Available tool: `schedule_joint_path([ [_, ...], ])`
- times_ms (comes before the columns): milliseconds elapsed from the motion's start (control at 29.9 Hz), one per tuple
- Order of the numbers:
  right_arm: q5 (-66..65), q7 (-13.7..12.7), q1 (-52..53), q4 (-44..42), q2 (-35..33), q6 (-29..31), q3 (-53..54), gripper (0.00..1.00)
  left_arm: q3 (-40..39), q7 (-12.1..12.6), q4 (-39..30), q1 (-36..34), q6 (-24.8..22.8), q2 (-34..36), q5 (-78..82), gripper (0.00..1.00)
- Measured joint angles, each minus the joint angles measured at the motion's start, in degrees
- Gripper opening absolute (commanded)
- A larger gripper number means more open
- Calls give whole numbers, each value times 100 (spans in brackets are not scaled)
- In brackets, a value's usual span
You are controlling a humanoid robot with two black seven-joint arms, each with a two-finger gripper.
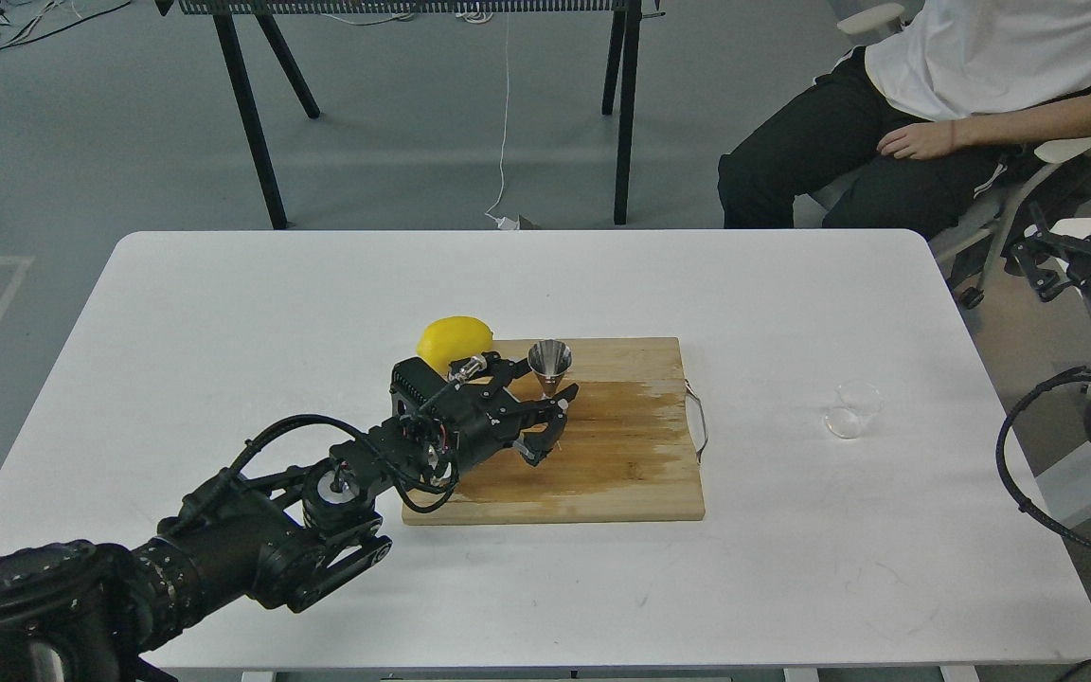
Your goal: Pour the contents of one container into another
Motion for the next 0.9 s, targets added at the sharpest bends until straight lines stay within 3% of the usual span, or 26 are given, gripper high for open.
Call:
schedule_joint_path([
  [201, 2, 0, -26, 0, -1, 0, 9, 100, -64, -14, -359, 142, 40, 465, 0, 81],
  [468, 34, 3, -51, 0, -30, 0, 78, 100, -442, 36, -2171, 669, -21, 1502, -182, 91],
  [635, 69, -21, -108, 17, -86, 0, 95, 100, -1160, -36, -2888, 760, -12, 2093, -1928, 93],
  [735, 168, -26, -273, 85, -191, 0, 210, 100, -1598, -268, -2989, 758, -106, 2285, -3260, 93],
  [902, 295, -237, -533, 143, -285, 0, 338, 100, -2220, -1215, -3032, 736, -932, 2541, -5163, 99],
])
